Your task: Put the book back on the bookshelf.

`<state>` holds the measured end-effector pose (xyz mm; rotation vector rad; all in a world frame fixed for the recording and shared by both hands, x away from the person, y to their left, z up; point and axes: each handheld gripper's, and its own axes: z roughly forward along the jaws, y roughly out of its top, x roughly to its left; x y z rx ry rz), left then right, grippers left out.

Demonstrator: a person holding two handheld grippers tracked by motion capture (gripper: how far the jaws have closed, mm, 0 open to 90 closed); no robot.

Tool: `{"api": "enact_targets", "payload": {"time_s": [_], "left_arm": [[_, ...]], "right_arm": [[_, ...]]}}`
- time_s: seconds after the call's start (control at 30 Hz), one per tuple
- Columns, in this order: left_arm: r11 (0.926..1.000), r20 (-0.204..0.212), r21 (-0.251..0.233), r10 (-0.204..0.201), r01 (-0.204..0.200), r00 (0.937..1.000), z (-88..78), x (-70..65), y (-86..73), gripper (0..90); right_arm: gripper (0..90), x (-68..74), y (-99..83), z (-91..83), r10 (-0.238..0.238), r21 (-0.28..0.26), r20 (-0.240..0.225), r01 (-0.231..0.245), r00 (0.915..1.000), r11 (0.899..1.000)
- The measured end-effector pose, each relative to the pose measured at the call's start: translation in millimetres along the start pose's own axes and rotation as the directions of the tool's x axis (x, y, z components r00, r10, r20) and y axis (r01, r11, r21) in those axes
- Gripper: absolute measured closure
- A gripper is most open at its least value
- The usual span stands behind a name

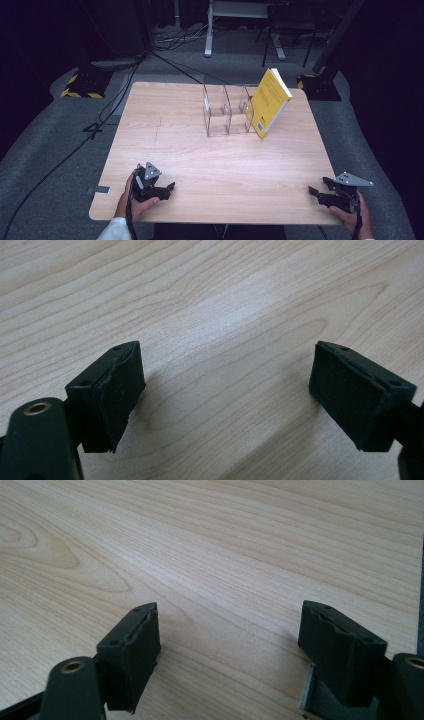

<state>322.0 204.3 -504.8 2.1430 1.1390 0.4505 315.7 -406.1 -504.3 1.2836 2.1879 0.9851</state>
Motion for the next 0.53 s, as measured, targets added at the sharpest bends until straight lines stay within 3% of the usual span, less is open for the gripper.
{"api": "enact_targets", "payload": {"time_s": [0.07,0.53], "left_arm": [[0.9999,0.006,-0.002,-0.014,0.014,0.9999,0.7,-1.0,0.1,15.2],[1.0,0.014,0.001,-0.008,0.008,0.9999,2.2,-0.2,1.8,14.9]], "right_arm": [[25.2,0.0,0.0,0.0,0.0,0.0,0.0,0.0,1.0,1.0],[25.3,0.1,0.0,-0.1,0.003,0.0,0.0,-0.003,1.0,1.0]]}}
